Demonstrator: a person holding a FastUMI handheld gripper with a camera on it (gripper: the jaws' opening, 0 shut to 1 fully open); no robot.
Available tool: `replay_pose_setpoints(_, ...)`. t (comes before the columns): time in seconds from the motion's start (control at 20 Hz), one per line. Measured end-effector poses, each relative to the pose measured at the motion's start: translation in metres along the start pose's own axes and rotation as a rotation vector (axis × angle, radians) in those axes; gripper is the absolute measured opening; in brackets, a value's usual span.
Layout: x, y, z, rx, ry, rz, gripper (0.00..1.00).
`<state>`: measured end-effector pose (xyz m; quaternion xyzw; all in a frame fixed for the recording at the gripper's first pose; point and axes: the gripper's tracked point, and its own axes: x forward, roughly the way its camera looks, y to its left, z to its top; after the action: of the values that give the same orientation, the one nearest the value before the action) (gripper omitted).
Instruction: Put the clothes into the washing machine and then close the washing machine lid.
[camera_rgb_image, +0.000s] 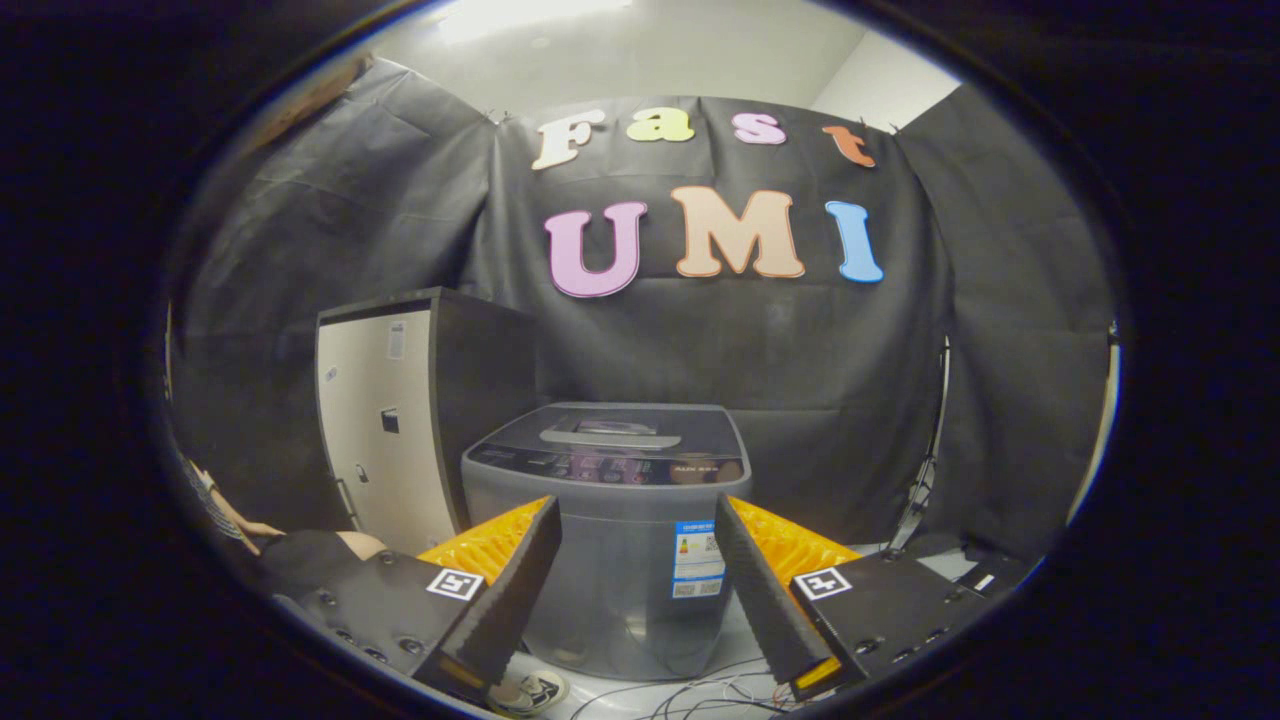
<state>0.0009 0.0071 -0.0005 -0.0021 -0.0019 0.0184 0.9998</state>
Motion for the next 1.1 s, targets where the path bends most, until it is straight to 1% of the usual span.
replay_pose_setpoints(0.1, -0.0013, -0.0009, 0.0001, 0.003, -0.004, -0.01, 0.97)
replay_pose_setpoints(1.1, -0.0009, -0.0005, -0.0009, 0.004, 0.0, -0.009, 0.97)
